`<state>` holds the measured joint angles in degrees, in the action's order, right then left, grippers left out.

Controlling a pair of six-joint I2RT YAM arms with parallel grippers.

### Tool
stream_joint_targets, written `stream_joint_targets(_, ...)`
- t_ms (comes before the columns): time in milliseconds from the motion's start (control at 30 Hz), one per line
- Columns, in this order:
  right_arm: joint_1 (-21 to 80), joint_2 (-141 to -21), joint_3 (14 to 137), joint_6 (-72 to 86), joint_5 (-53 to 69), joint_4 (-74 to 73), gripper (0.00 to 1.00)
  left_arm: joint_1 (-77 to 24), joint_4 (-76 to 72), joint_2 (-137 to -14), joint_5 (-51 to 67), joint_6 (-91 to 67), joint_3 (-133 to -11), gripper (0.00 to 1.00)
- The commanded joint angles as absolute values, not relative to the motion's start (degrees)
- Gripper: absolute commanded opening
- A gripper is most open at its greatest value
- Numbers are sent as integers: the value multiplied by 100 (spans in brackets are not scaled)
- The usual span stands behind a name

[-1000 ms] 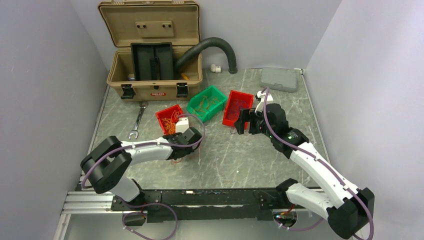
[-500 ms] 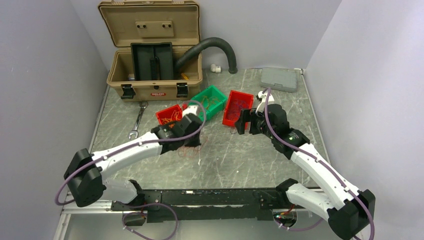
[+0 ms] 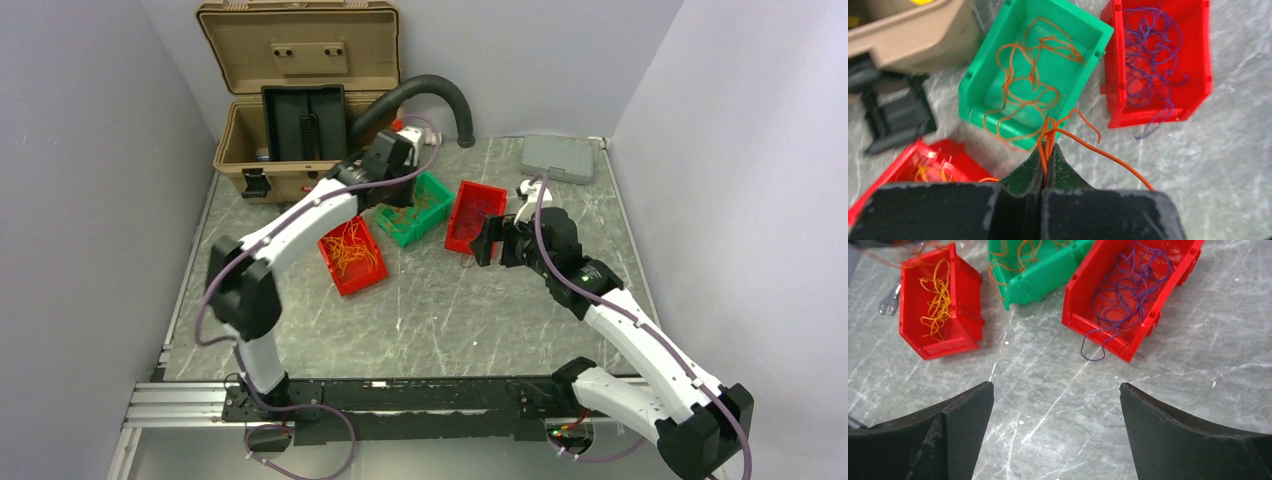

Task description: Untangle the cables

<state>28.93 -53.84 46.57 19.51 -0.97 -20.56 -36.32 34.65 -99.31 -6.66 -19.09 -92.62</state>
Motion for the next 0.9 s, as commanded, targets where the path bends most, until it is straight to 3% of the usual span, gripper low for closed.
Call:
stream_joint_targets(0,2874,-5120,5131,1907,-203,-2020,99,-3592,3115,-10951,-274,-968,-9871,0)
stream_joint_targets(200,2856,-4878,5406,1775,-369,-2221,99,-3329,2886,-12513,-525,-843,-10984,0)
stream_joint_targets(433,2826,-4669,5350,1693,-496,-2307,99,-3249,2891,-13472,461,-629,-11797,2)
stream_joint_targets(500,2825,-4648,5307,1687,-534,-2335,99,-3241,2855,-13538,662,-617,-11798,8)
stream_joint_targets(633,2803,-4619,5258,1718,-515,-2354,99,-3217,2990,-13432,1036,-548,-11868,37)
stream_joint_targets(867,2785,-4612,5196,1781,-373,-2356,99,-3221,2885,-12511,833,-468,-11465,42)
